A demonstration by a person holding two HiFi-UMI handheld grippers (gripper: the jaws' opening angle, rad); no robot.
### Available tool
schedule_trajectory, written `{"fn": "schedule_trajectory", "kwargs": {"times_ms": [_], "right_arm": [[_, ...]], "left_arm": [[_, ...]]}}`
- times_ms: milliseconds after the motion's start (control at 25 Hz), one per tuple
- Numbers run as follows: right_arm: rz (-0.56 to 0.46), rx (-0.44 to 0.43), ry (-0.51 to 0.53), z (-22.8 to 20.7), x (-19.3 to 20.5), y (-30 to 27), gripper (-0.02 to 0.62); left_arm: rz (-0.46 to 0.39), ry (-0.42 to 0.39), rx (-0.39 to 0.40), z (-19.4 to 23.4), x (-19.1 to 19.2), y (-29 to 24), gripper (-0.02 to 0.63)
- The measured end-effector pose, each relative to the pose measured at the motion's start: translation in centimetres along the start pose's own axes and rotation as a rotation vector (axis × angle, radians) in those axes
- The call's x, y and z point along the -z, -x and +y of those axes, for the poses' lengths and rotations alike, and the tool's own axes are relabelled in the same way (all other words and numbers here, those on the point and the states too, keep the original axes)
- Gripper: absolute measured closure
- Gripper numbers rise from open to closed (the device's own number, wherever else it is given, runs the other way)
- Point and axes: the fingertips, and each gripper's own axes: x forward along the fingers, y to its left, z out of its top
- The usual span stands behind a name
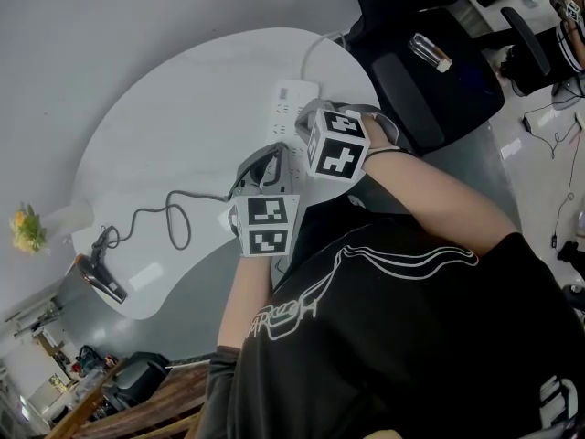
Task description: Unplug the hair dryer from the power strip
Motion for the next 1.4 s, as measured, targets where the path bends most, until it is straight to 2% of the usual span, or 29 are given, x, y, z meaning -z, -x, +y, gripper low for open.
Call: {"fn": "schedule_trajectory", "kwargs": {"times_ms": [40, 80, 200, 280, 360, 560, 640, 720, 800, 920, 1000, 1080, 1120, 1160, 1280, 1400], "right_arm": [[0.001, 0.002, 0.004, 0.0, 0.0, 0.0, 0.6], [0.001, 0.004, 0.005, 0.0, 0.0, 0.0, 0.6], [-0.003, 0.001, 0.0, 0.0, 0.0, 0.0, 0.6], [-0.009, -0.004, -0.008, 0.0, 0.0, -0.1, 0.6], [-0.009, -0.005, -0.009, 0.0, 0.0, 0.0, 0.6], [0.007, 0.0, 0.012, 0.0, 0.1, 0.0, 0.6], [0.008, 0.0, 0.014, 0.0, 0.1, 0.1, 0.6], [0.008, 0.006, 0.014, 0.0, 0.0, 0.1, 0.6], [0.008, 0.003, 0.009, 0.0, 0.0, 0.1, 0.6], [0.007, -0.008, 0.0, 0.0, 0.0, 0.0, 0.6], [0.004, -0.007, 0.0, 0.0, 0.0, 0.0, 0.6], [-0.003, -0.008, -0.002, 0.1, 0.0, 0.0, 0.6], [-0.007, -0.009, -0.004, 0.1, 0.0, 0.0, 0.6], [-0.008, -0.01, -0.006, 0.1, 0.0, 0.0, 0.6], [0.003, -0.012, 0.002, 0.0, 0.1, 0.0, 0.6], [0.009, -0.013, 0.007, -0.1, 0.2, 0.1, 0.6]], "left_arm": [[0.0, 0.007, 0.006, 0.0, 0.0, 0.0, 0.568], [-0.003, 0.047, 0.021, 0.1, 0.1, 0.0, 0.568], [-0.028, 0.248, 0.079, 0.8, 0.3, 0.0, 0.568], [-0.029, 0.291, 0.083, 1.1, 0.3, 0.0, 0.568], [-0.011, 0.233, 0.055, 0.9, 0.3, -0.1, 0.568], [0.019, -0.021, -0.007, 0.1, -0.2, 0.2, 0.568], [0.022, -0.08, -0.016, -0.2, -0.3, 0.3, 0.568], [0.027, -0.102, -0.011, -0.4, -0.3, 0.3, 0.568], [0.025, -0.049, 0.013, -0.3, -0.2, 0.3, 0.568], [0.01, 0.152, 0.071, 0.3, 0.1, 0.2, 0.568], [-0.002, 0.257, 0.094, 0.8, 0.2, 0.2, 0.568], [-0.01, 0.319, 0.108, 1.1, 0.3, 0.2, 0.568], [-0.01, 0.322, 0.107, 1.1, 0.4, 0.2, 0.568], [-0.005, 0.292, 0.096, 1.1, 0.4, 0.2, 0.569], [0.028, 0.066, 0.042, 0.6, 0.1, 0.3, 0.568], [0.042, -0.055, 0.031, 0.0, -0.3, 0.4, 0.569]]}}
